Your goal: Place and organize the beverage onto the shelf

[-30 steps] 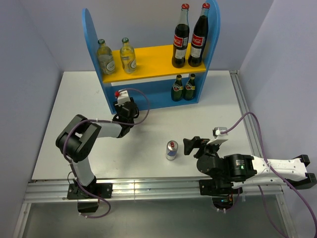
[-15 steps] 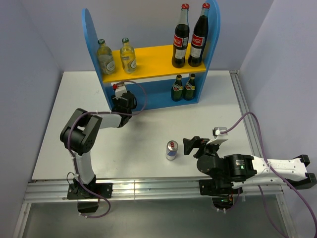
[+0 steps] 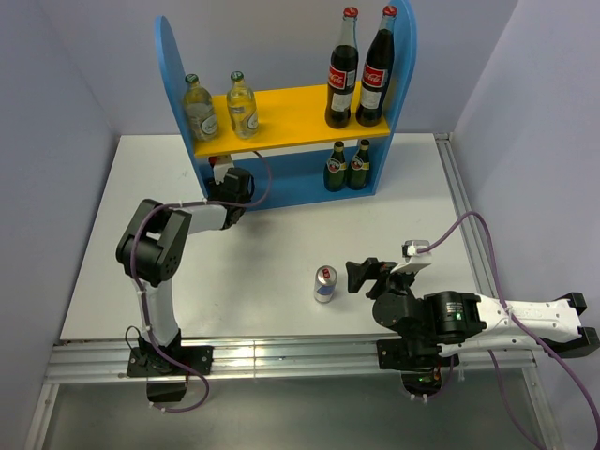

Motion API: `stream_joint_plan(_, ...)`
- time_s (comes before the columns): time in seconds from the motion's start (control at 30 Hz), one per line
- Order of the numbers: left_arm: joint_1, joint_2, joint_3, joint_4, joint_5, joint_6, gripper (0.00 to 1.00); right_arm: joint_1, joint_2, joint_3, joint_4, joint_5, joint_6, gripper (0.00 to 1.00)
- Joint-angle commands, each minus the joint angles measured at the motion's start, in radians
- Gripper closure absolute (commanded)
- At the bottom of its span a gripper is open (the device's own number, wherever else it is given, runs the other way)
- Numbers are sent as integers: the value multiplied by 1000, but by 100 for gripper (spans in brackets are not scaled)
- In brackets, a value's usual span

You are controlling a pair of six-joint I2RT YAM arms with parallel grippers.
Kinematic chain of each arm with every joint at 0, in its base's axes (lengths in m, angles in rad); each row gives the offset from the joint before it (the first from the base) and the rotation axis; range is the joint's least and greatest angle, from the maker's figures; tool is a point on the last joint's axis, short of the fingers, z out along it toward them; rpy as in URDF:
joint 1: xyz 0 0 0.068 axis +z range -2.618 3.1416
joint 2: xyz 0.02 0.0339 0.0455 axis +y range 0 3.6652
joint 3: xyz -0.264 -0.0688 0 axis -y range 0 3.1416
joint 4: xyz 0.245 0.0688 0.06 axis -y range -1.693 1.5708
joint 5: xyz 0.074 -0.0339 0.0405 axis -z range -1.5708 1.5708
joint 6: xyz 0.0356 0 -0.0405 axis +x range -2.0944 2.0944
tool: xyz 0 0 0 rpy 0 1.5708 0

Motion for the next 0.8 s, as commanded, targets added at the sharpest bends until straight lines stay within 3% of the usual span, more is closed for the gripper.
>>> stream_joint_plan(0.0,12,-6,60,26,-17,-19,59,10,-5,-11,29,27,0,0)
stream_joint_plan(0.03,12,-4,61,23,-17,-19,48,8,-2,-11,27,27,0,0)
stream_joint_plan(0.1,12,-3,64,20,-25,-24,43,8,-5,-11,26,27,3,0)
stream_joint_plan(0.13,12,-3,63,20,-28,-24,30,8,-7,-11,26,27,3,0)
stream_joint_plan(0.27,12,-4,61,22,-34,-29,16,10,-7,-11,24,28,4,0)
stream_joint_plan(0.77,2,-29,41,0,-98,-50,16,10,-13,-13,20,28,7,0)
